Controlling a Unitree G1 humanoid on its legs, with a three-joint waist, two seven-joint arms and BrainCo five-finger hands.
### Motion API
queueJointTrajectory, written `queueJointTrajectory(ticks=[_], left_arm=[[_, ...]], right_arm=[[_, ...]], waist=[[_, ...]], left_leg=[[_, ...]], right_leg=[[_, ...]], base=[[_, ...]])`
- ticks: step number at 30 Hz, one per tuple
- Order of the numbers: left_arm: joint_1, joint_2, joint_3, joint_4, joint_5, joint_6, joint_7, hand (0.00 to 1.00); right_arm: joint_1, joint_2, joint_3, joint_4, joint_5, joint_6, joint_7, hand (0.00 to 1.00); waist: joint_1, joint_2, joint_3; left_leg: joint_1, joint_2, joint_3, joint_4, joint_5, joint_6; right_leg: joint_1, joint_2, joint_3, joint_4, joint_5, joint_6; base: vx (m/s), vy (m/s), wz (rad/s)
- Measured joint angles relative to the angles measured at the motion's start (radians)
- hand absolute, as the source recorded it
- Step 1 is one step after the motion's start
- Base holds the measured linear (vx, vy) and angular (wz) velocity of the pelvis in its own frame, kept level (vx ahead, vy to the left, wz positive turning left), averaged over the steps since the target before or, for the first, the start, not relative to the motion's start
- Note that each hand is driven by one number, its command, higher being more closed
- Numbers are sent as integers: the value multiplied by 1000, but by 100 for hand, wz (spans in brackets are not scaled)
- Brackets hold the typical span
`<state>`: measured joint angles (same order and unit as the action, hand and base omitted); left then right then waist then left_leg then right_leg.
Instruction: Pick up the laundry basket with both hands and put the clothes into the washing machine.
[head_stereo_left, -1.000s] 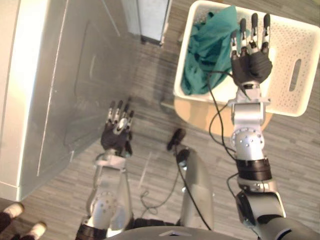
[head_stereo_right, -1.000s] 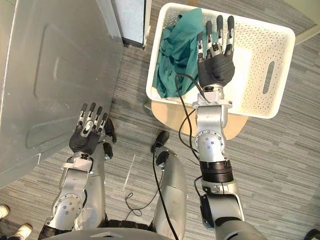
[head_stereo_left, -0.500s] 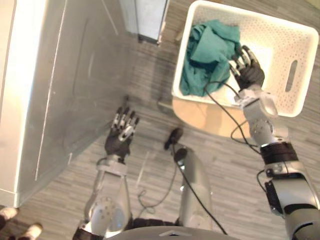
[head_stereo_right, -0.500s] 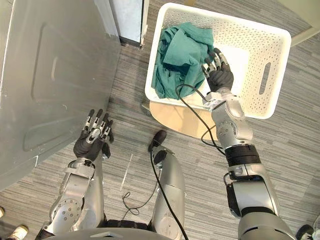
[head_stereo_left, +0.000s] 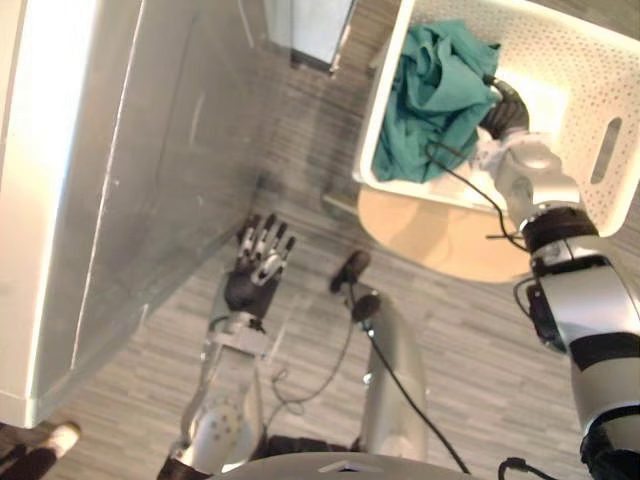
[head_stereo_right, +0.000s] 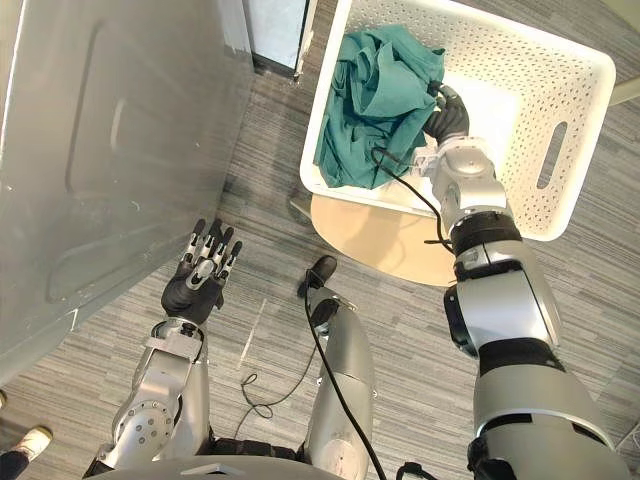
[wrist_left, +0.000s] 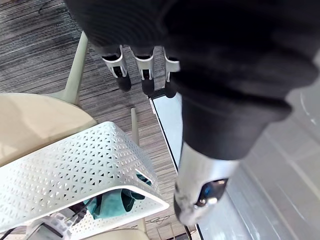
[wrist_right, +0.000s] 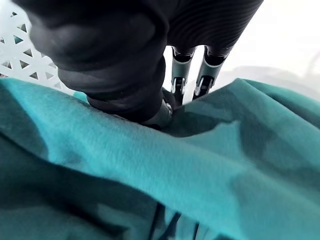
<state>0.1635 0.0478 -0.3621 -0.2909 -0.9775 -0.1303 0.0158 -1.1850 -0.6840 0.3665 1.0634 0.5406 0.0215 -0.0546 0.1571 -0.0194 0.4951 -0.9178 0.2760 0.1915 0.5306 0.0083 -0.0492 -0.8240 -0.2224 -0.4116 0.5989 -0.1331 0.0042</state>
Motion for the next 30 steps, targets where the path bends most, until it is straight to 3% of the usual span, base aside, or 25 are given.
queueJointTrajectory(ticks=[7,12,13,21,27,30], left_arm=[[0,-24,-4,-4,3,2,-7,0],[0,-27,-11,-6,20,13,-9,0],[0,-26,-23,-6,20,16,-12,0],[3,-18,-42,-13,21,41,-49,0],[3,-19,-40,-13,22,43,-44,0],[2,-23,-35,-13,22,42,-38,0]], right_arm=[[-96,-41,167,114,-159,4,24,0],[-74,-34,233,160,-262,18,41,0],[-59,-36,232,175,-294,26,59,100],[43,-63,165,183,-393,33,121,100],[75,-66,48,202,-388,33,115,100],[96,-66,6,201,-302,35,89,100]], waist=[[16,5,-5],[35,10,-50],[41,15,-69],[62,24,-114],[65,23,-115],[67,23,-115]], left_leg=[[-7,-8,-5,-48,32,-4],[-13,-15,-12,-67,44,-7],[-21,-16,-21,-70,46,-8],[-27,-48,-52,-104,72,-14],[-29,-55,-55,-106,78,-12],[-32,-53,-56,-95,77,-12]], right_leg=[[-9,1,-17,-16,7,-2],[-17,1,-25,-20,6,-5],[-18,1,-33,-22,6,-5],[-18,-23,-60,-1,-11,-3],[-22,-34,-63,11,-14,-2],[-22,-34,-61,14,-13,-3]], base=[[47,-27,5],[35,-30,5],[32,-24,14],[25,-22,16],[8,-18,5],[0,0,0]])
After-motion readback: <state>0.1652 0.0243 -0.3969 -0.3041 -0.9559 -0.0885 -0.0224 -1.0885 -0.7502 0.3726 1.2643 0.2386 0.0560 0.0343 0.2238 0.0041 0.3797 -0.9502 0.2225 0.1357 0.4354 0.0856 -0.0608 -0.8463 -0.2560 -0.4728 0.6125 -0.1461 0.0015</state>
